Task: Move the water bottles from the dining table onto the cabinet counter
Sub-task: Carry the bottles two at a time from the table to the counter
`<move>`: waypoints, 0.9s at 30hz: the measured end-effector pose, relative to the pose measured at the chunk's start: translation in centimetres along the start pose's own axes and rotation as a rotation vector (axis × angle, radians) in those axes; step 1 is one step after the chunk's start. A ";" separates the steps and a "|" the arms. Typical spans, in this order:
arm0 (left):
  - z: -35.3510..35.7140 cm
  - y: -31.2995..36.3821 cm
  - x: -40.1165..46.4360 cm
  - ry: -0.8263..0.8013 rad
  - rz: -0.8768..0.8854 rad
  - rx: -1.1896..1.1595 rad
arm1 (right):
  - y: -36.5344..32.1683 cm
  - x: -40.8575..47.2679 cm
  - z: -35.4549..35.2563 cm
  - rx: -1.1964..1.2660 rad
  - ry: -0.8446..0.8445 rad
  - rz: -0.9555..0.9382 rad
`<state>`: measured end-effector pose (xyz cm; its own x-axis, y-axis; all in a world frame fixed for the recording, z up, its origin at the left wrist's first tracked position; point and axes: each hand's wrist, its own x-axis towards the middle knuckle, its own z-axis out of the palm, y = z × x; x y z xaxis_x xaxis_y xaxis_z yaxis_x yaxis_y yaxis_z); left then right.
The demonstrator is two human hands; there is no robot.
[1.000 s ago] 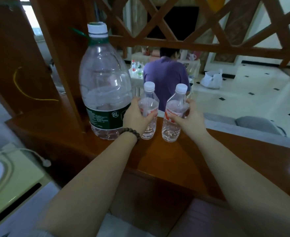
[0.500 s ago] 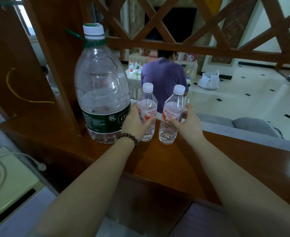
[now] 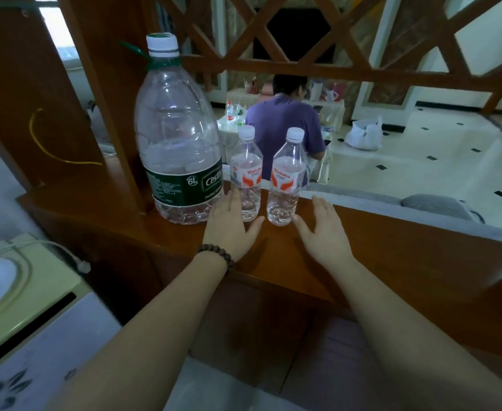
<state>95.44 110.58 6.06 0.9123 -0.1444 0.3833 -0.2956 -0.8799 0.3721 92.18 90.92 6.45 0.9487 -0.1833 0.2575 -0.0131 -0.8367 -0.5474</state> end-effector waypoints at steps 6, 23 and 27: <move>1.0 1.5 -2.0 -0.076 0.125 0.008 | 0.8 -4.5 -0.9 -0.111 0.079 0.089; 3.3 11.8 -18.6 -0.400 0.768 -0.146 | 3.4 -32.8 -5.2 -0.257 0.470 0.777; 3.5 16.4 -24.8 -0.481 0.952 -0.223 | 3.5 -41.8 -7.4 -0.276 0.604 0.991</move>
<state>68.93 98.15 -0.36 0.2834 -0.9279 0.2423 -0.9401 -0.2188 0.2616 50.16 91.88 -0.33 0.1861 -0.9634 0.1931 -0.7935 -0.2632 -0.5487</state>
